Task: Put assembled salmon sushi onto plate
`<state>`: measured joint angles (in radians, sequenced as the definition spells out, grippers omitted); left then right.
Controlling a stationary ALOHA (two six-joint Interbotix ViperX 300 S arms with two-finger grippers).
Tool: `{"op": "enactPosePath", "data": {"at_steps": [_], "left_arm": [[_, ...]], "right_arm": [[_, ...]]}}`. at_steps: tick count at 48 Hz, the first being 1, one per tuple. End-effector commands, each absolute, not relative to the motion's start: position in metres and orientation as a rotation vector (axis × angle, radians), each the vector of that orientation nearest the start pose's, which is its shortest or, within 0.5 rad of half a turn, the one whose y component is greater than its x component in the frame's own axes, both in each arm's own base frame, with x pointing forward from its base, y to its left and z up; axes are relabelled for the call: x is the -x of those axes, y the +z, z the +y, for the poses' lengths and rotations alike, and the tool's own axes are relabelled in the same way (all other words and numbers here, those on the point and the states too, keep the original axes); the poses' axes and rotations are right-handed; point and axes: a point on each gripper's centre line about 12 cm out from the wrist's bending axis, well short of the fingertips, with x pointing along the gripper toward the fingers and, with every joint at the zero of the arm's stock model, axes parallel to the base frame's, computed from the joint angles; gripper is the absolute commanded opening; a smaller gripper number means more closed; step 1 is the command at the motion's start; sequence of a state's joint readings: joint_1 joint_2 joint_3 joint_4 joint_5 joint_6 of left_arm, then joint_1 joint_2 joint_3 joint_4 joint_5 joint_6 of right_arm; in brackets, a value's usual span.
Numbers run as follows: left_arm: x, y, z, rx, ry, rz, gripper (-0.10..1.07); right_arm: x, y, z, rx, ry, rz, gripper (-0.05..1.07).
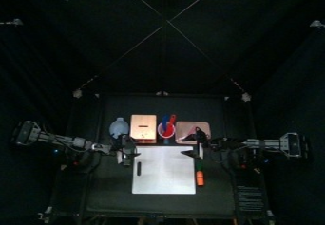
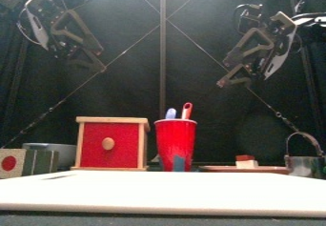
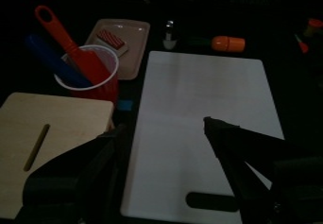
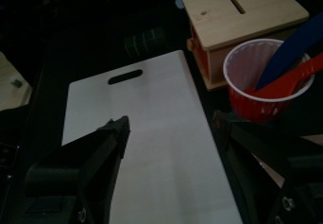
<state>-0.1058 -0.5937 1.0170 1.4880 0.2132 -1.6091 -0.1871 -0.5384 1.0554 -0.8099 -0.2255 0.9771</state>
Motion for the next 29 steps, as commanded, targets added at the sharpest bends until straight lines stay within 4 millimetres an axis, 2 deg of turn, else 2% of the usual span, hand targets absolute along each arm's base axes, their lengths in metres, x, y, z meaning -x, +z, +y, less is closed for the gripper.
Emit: {"op": "enactPosePath", "data": {"at_steps": [1,29], "left_arm": [[-0.265,0.247,-0.002,0.054,0.131,0.402,0.98],[-0.261,0.237,-0.001,0.071,0.138,0.429,0.98]], "right_arm": [[-0.268,0.235,-0.031,-0.234,-0.049,0.325,1.0],[-0.266,0.225,-0.023,-0.227,-0.024,0.355,1.0]]}}
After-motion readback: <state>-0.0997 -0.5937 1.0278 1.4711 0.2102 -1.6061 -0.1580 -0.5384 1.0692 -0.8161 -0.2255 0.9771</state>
